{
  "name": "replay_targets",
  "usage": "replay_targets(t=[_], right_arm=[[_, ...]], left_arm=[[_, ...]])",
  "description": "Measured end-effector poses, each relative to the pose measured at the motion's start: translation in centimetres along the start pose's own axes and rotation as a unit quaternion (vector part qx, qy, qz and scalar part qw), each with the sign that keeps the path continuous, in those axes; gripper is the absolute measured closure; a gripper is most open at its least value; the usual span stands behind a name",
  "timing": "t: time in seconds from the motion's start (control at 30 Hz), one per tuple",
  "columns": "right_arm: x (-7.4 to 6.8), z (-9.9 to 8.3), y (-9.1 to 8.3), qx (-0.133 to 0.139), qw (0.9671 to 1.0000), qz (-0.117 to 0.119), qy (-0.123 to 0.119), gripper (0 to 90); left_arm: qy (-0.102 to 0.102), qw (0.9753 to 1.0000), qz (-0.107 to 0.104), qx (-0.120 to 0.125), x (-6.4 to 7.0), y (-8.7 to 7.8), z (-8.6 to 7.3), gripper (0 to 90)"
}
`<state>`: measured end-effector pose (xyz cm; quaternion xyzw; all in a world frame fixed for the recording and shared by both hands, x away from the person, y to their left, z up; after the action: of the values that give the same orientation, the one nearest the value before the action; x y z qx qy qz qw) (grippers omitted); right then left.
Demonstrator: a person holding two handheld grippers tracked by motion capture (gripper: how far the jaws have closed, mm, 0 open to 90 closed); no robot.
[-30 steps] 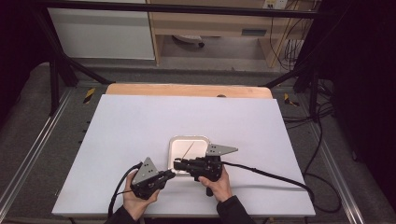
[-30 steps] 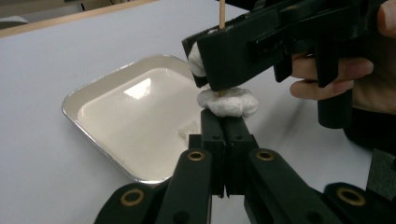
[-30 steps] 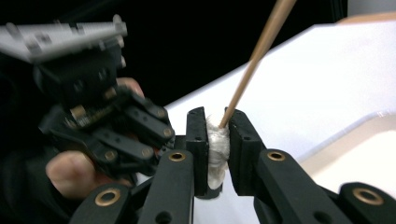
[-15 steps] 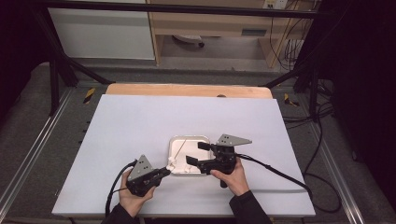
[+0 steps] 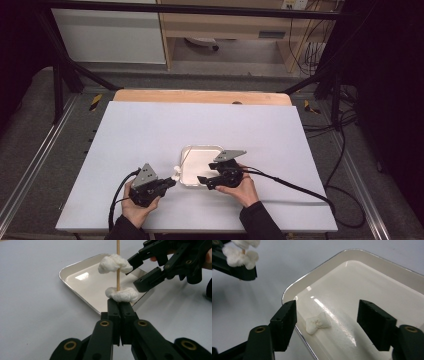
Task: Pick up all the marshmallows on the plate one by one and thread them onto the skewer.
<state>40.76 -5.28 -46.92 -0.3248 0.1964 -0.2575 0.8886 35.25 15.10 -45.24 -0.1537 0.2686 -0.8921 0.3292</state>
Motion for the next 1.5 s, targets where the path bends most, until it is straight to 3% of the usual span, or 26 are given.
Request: replay_targets(t=[0.23,0.57,0.8,1.23,1.5], right_arm=[[-0.8,0.1,1.4,-0.044,0.9983,-0.009,-0.037,46.8],[-0.6,-0.3,2.1,-0.05,0.9967,-0.017,-0.063,57.5],[-0.9,-0.6,1.8,-0.052,0.9951,-0.024,-0.081,69.7],[-0.8,-0.5,1.5,-0.045,0.9971,-0.016,-0.06,78.3],[-0.2,0.0,-0.2,-0.01,0.9994,0.006,-0.033,79.7]], left_arm=[[0.001,1.0,-0.003,0.0,0.1,0.1,0.0,88.7],[0.002,1.0,-0.003,-0.002,0.1,0.1,0.1,88.7],[0.005,1.0,-0.002,-0.003,0.3,0.2,0.1,88.7],[0.008,0.9999,-0.009,-0.003,0.4,0.3,0.1,88.7],[0.022,0.9997,-0.012,-0.004,0.7,0.6,0.1,88.7]])
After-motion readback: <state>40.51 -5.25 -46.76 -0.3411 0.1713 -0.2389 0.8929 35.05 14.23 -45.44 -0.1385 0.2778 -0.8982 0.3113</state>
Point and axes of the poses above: each handheld gripper's, and its own axes: y roughly forward along the jaws, z roughly out of its top, x roughly to its right, the point moved 5 cm from there along y, roughly forward along the jaws, and after that the axes turned 6 degrees about -x, right-handed, at the moved point
